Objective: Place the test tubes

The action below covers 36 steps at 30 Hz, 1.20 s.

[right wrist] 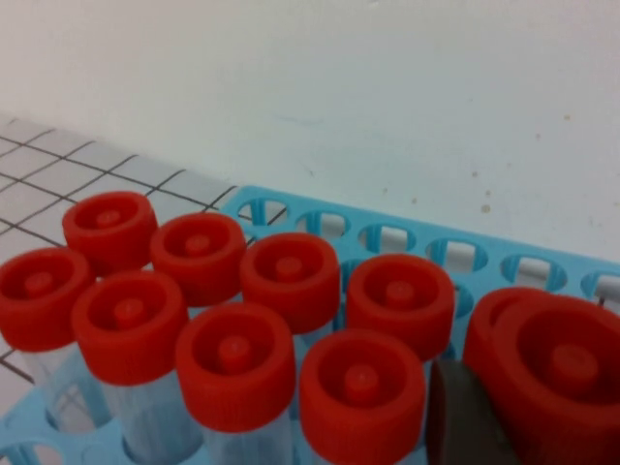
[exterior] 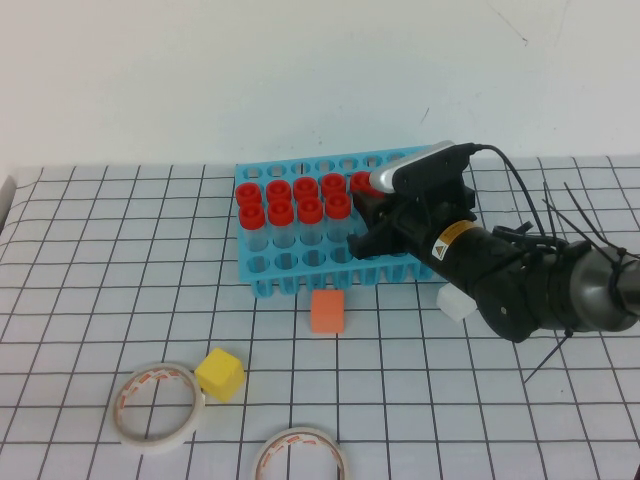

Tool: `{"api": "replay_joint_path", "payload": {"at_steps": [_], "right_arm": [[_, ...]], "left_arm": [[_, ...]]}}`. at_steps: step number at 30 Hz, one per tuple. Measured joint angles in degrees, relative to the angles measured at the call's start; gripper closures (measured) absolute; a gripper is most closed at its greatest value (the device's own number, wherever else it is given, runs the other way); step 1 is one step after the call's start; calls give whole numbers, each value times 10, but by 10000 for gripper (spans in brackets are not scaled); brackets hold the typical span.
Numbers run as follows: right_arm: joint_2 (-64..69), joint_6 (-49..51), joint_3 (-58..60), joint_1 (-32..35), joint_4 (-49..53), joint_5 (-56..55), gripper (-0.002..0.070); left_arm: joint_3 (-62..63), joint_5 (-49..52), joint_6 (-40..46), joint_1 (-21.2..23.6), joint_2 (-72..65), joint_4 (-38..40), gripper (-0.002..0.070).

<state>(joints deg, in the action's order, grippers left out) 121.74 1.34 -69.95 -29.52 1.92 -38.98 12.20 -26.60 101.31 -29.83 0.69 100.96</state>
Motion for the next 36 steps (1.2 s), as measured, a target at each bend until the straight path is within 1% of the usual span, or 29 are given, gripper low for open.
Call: {"api": "replay_joint_path", "payload": {"at_steps": [13,15,18,20,26,29,30,32,34,36], "right_arm": [[0,4,0,0,1,18,392],[0,6,0,0,1,18,371],[-4,7,0,0,1,28,314],[-12,9,0,0,1,39,296],[-68,9,0,0,1,91,284],[-109,12,0,0,1,141,286],[-126,18,0,0,1,168,295],[-160,39,1,0,1,229,345],[-202,66,6,0,1,273,423],[-251,85,23,0,0,294,534]], "left_arm": [[0,0,0,0,0,0,676],[0,0,-1,0,0,0,676],[0,0,-1,0,0,0,676],[0,0,-1,0,0,0,676],[0,0,-1,0,0,0,676],[0,0,-1,0,0,0,676],[0,0,-1,0,0,0,676],[0,0,-1,0,0,0,676],[0,0,-1,0,0,0,676],[0,0,-1,0,0,0,676]]}}
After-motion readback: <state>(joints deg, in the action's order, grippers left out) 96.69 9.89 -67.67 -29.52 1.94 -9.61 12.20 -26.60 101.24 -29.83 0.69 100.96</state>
